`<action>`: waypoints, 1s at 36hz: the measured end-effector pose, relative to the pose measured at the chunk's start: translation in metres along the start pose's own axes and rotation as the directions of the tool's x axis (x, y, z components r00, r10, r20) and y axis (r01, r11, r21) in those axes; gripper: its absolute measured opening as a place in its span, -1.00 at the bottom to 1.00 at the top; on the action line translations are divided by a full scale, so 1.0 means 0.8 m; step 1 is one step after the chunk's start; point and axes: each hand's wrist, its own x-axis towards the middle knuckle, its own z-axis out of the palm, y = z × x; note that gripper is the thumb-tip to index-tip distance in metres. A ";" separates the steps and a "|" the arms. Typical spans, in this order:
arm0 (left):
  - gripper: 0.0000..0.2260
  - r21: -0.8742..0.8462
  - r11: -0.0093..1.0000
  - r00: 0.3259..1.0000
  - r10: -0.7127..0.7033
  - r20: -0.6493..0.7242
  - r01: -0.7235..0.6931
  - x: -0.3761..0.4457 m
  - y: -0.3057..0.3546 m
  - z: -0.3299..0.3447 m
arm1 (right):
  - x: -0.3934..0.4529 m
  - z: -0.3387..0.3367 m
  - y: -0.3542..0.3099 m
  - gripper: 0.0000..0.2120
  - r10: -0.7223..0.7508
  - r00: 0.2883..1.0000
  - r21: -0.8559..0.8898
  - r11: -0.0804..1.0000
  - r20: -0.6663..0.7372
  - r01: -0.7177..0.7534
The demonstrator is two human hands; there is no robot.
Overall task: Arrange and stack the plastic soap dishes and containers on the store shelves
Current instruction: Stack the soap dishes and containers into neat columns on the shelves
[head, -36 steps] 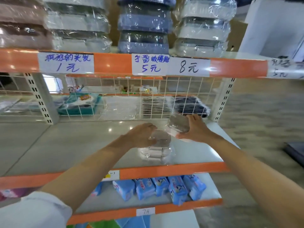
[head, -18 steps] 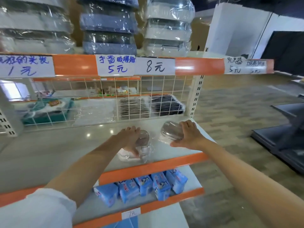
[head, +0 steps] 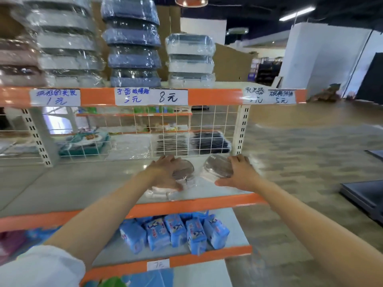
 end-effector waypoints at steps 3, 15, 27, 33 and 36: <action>-0.02 0.023 1.000 0.999 -0.003 -0.035 0.004 -0.016 0.016 -0.008 | -0.016 -0.012 0.010 -0.11 0.001 0.999 0.068 0.998 -0.036 0.001; -0.09 -0.047 0.999 0.973 -0.014 -0.228 0.003 -0.105 0.127 -0.082 | -0.085 -0.094 0.054 -0.26 -0.066 0.989 0.185 0.978 -0.133 0.090; -0.48 -0.203 0.979 0.854 -0.087 -0.513 -0.023 -0.110 0.190 -0.204 | -0.097 -0.220 0.056 -0.45 -0.061 0.951 0.435 0.879 -0.302 0.195; -0.47 -0.275 0.960 0.788 -0.125 -0.603 -0.058 -0.090 0.187 -0.263 | -0.064 -0.268 0.035 -0.26 -0.047 0.940 0.476 0.853 -0.338 0.214; -0.51 -0.262 0.965 0.750 -0.158 -0.643 -0.021 -0.068 0.172 -0.283 | -0.035 -0.285 0.031 -0.31 -0.026 0.930 0.495 0.841 -0.366 0.218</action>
